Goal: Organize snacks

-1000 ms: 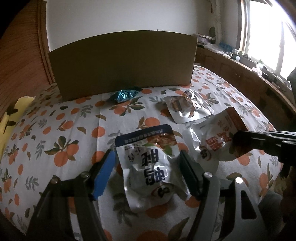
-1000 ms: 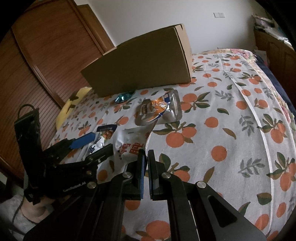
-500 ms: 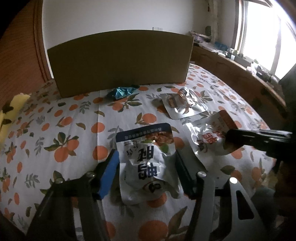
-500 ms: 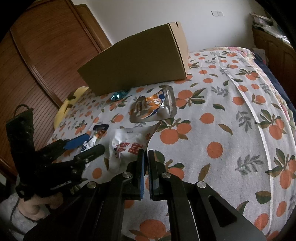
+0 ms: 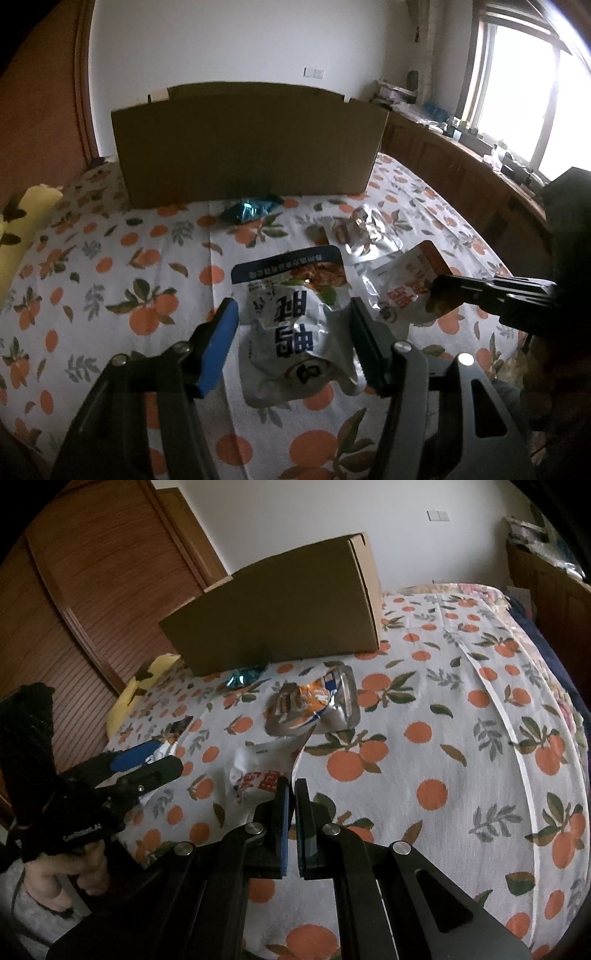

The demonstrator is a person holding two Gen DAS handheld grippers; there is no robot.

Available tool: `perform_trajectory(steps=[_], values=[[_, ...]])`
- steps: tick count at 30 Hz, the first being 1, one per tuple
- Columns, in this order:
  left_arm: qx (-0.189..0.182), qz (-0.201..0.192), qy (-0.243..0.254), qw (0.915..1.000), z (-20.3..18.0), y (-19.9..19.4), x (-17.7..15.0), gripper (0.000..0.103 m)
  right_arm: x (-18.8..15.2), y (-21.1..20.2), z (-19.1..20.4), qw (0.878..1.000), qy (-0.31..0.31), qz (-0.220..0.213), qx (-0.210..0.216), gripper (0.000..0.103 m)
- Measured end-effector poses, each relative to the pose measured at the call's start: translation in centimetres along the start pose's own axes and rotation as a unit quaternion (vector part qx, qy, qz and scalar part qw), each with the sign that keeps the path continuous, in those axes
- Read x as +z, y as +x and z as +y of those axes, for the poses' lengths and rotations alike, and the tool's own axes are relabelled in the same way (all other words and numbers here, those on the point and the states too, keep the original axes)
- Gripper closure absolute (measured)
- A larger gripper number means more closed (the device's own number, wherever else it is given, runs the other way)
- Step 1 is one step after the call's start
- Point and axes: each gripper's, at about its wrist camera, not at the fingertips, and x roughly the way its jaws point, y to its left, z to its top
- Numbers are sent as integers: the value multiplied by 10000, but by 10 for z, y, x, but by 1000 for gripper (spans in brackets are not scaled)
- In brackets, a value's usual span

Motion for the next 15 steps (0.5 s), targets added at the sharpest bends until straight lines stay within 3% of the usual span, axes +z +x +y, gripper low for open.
perform_trajectory(steps=[15], values=[[-123,-376,194,9990,9,-24,41,43,51,-22,32,9980,-565,-262,-96,103]])
